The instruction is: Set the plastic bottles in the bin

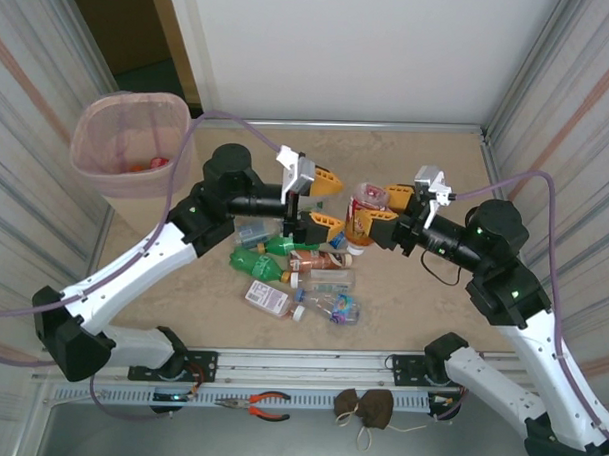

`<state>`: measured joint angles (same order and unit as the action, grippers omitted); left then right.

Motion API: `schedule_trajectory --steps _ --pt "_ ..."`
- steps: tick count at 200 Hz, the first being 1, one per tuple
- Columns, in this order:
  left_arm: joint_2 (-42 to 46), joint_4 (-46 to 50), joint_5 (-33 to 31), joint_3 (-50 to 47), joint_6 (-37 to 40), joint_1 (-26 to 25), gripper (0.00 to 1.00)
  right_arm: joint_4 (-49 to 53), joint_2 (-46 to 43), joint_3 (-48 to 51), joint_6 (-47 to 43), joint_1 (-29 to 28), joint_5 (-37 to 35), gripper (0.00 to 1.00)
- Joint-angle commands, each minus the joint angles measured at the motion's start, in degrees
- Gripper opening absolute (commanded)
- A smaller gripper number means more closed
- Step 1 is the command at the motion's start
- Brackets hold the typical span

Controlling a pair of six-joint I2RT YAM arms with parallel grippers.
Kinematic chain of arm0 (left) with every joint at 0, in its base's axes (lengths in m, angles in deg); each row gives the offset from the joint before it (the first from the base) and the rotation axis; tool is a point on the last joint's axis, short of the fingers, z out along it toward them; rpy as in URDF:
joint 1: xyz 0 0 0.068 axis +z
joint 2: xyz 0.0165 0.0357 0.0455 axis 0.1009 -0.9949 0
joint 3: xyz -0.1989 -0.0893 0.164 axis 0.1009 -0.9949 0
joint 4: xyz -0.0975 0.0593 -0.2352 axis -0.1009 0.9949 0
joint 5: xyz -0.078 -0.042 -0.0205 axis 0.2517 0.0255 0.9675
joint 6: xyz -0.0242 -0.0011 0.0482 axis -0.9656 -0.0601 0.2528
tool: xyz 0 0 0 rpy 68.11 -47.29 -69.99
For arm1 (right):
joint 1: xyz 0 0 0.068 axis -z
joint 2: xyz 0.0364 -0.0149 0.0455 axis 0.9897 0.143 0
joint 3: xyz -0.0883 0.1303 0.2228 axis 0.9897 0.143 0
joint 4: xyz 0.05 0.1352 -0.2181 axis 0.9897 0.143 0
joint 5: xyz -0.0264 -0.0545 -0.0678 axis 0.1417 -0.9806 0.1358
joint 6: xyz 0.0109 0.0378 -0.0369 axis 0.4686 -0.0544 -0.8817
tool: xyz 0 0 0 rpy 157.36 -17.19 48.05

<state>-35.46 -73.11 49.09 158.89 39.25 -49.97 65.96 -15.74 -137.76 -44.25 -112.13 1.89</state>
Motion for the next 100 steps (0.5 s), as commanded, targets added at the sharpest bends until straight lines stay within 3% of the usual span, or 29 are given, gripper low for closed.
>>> schedule_trajectory --steps 1,60,100 --pt "-1.10 -3.19 2.44 3.27 -2.15 -1.44 0.84 -5.09 -0.69 -2.21 -1.60 -0.91 4.98 0.54" --pt "-4.48 -3.73 7.71 5.82 -2.89 -5.06 0.79 -7.21 -0.55 -3.71 -1.86 -2.49 4.14 0.54" --pt "-4.88 -3.17 7.89 5.90 -2.46 -5.62 0.68 -8.00 -0.48 -4.48 -1.86 -3.10 3.49 0.54"
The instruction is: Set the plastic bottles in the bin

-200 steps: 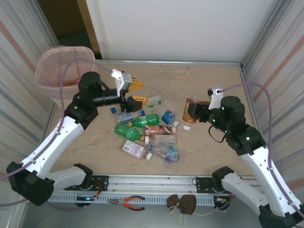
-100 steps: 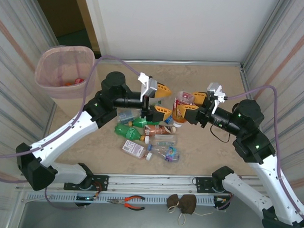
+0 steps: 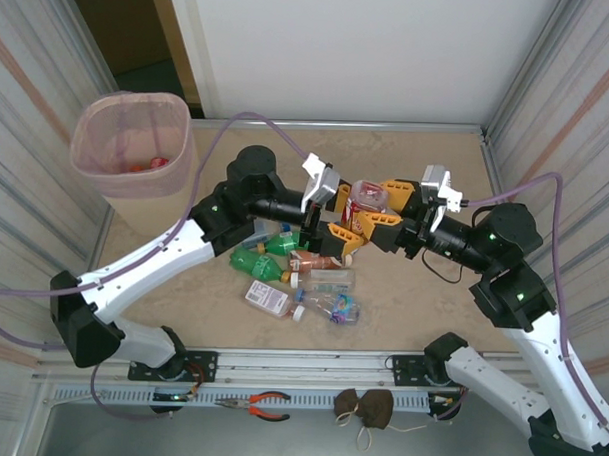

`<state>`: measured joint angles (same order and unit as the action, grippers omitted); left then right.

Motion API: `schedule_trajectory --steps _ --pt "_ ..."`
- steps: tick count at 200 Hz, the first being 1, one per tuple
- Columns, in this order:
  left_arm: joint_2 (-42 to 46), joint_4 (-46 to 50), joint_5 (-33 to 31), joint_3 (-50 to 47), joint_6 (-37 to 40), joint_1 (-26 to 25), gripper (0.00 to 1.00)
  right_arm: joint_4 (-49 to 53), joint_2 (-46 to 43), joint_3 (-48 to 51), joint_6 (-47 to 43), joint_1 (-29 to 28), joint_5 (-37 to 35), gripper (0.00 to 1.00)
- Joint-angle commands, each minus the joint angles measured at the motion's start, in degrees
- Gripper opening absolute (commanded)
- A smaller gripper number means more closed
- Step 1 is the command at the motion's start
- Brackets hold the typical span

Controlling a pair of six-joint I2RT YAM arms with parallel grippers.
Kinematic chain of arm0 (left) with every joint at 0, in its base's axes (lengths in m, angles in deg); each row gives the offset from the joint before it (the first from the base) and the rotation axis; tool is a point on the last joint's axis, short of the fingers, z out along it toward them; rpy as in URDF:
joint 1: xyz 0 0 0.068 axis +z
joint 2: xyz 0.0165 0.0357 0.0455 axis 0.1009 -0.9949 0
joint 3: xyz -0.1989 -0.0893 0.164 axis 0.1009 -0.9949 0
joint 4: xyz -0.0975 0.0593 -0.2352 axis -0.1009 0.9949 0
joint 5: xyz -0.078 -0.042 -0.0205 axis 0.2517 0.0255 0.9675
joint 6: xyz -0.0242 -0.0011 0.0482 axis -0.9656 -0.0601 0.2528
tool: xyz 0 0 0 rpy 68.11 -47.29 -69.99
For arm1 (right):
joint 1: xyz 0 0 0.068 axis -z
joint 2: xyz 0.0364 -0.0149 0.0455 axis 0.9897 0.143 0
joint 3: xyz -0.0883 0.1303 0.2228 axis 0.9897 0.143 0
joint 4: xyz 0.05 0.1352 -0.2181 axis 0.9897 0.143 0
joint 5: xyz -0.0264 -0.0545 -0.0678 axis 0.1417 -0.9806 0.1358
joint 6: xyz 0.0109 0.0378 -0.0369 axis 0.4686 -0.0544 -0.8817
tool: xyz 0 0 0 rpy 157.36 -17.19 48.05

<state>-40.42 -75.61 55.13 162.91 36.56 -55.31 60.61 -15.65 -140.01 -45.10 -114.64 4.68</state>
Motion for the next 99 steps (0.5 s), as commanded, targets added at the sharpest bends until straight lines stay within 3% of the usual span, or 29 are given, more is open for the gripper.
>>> schedule_trajectory --steps 1,70,99 --pt "0.08 -0.70 1.86 1.85 0.21 -0.26 0.68 -2.64 -0.59 -2.20 -1.01 -0.61 0.66 0.54" --pt "0.29 -1.11 2.15 1.84 0.71 -0.32 0.52 -1.99 -0.16 -2.61 -1.19 -1.24 -0.06 0.56" --pt "1.16 -0.04 0.42 1.64 1.82 -0.31 0.51 -1.08 -0.60 -2.70 -1.40 -1.29 -1.80 0.70"
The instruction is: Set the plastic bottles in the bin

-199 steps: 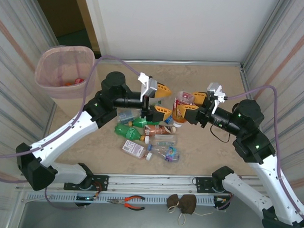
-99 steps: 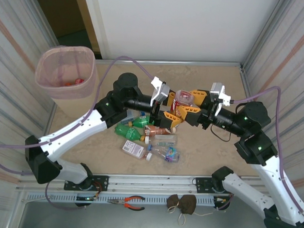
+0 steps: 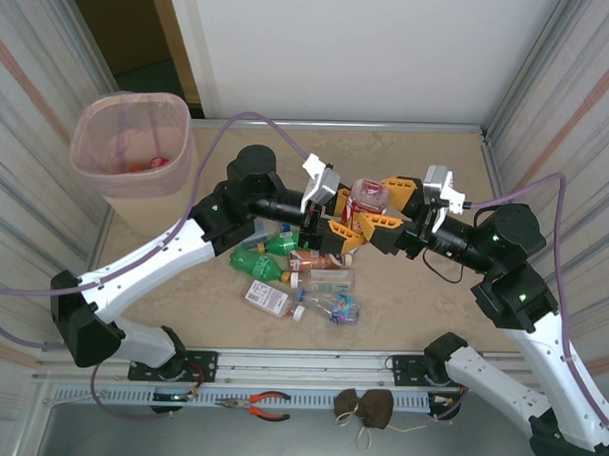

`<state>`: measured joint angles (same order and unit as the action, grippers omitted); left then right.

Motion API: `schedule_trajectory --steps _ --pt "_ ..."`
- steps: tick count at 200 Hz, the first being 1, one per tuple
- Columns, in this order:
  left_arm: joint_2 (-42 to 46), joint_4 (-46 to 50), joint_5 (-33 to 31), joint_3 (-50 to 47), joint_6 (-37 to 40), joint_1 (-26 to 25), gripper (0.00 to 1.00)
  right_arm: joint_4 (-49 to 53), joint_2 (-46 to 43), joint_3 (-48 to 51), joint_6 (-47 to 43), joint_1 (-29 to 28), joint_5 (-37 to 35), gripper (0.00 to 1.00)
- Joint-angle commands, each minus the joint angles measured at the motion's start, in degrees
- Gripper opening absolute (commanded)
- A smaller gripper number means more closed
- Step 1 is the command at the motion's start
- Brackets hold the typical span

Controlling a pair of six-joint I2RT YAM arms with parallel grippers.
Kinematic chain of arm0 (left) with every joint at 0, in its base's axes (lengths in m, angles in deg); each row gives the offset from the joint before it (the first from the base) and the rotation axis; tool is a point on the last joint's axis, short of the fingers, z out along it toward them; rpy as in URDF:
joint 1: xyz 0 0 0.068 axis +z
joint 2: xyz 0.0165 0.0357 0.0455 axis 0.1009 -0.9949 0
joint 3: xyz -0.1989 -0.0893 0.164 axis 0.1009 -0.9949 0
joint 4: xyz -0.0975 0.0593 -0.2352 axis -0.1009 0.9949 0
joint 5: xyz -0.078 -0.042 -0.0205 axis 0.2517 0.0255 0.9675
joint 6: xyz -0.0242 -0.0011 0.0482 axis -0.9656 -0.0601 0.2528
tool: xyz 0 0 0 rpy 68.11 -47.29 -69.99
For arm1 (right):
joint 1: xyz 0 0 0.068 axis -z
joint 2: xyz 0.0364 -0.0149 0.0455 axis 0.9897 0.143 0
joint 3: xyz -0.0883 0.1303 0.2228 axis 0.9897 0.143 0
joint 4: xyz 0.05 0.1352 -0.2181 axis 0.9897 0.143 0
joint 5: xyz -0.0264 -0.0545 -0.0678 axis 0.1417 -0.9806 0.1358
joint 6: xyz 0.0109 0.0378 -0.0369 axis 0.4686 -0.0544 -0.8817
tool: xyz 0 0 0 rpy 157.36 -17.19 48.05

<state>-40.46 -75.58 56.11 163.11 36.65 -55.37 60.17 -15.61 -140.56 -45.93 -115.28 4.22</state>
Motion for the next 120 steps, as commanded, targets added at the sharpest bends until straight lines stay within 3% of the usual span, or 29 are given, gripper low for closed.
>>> schedule_trajectory --steps 1,23,64,120 --pt "1.23 0.04 -0.67 1.40 1.79 -0.25 0.51 -0.59 -0.64 -2.11 -0.60 -0.63 -1.40 0.70" --pt "1.98 2.02 -2.89 1.31 3.10 -0.09 0.52 0.83 -1.53 -2.38 -1.03 -0.69 -3.68 0.77" --pt "4.02 6.18 -7.08 1.68 3.80 2.79 0.52 3.04 -4.09 -2.34 -1.90 -0.69 -9.70 0.80" --pt "9.44 19.44 -15.99 3.54 4.49 14.37 0.52 5.76 -5.28 -2.38 -2.45 -0.69 -13.26 0.81"
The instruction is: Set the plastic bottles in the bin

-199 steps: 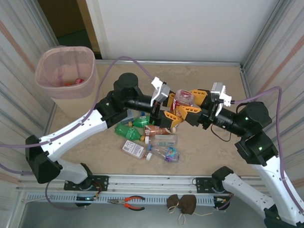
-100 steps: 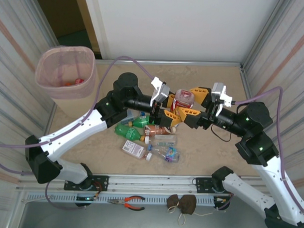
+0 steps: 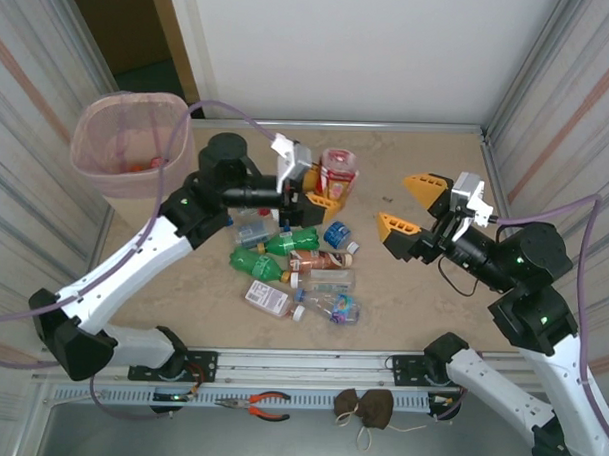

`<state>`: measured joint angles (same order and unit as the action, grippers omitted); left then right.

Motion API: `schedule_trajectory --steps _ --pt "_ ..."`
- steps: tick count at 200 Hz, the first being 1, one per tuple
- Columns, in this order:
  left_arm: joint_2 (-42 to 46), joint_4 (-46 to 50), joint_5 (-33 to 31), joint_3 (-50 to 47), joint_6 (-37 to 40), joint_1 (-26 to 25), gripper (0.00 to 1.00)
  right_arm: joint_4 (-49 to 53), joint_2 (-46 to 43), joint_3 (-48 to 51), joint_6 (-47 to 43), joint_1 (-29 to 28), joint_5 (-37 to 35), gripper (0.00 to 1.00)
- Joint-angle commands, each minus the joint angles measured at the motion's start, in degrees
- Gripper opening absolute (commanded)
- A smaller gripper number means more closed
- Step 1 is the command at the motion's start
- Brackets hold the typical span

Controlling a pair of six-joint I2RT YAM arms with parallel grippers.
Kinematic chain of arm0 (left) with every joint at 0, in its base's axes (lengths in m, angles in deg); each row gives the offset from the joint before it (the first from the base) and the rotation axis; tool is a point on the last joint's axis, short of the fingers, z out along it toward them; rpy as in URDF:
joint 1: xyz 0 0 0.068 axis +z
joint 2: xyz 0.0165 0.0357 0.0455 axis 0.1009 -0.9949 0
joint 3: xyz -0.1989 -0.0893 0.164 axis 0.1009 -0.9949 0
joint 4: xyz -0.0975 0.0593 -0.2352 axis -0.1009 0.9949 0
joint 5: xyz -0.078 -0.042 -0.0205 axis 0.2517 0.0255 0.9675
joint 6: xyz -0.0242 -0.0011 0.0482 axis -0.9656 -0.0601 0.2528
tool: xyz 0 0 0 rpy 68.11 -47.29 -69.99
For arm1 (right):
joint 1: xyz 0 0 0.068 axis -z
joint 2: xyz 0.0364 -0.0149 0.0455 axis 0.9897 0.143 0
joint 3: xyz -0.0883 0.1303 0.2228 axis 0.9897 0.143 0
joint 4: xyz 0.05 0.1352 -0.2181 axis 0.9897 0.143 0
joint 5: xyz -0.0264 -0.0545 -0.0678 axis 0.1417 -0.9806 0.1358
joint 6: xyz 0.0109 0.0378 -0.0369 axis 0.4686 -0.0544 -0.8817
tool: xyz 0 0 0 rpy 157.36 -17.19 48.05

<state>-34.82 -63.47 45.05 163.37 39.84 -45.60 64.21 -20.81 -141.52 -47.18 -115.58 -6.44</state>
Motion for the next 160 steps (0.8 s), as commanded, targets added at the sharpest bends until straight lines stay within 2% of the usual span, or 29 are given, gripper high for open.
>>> schedule_trajectory --steps 1,26,54,108,132,160 --pt "3.89 7.65 -5.01 3.33 1.30 4.85 0.52 1.73 -0.05 -1.48 -1.21 -0.38 -2.59 0.81" --pt "5.17 15.99 -6.84 6.21 2.13 12.70 0.52 1.97 0.46 -1.38 -1.07 -0.38 -2.80 0.82" --pt "5.49 22.65 -5.85 9.53 0.77 23.86 0.52 1.52 1.18 -1.07 -1.07 -0.39 -2.26 0.82" --pt "3.75 24.63 -4.53 10.90 -9.86 46.43 0.43 0.20 2.21 -0.44 -0.69 -0.38 -1.40 0.82" --pt "0.99 23.75 -5.37 11.07 -14.28 51.94 0.41 -0.54 2.29 0.11 -0.37 -0.39 -1.10 0.81" --pt "-1.44 20.27 -13.60 10.40 -21.73 53.34 0.43 -0.36 2.14 0.30 -0.35 -0.39 -1.04 0.81"
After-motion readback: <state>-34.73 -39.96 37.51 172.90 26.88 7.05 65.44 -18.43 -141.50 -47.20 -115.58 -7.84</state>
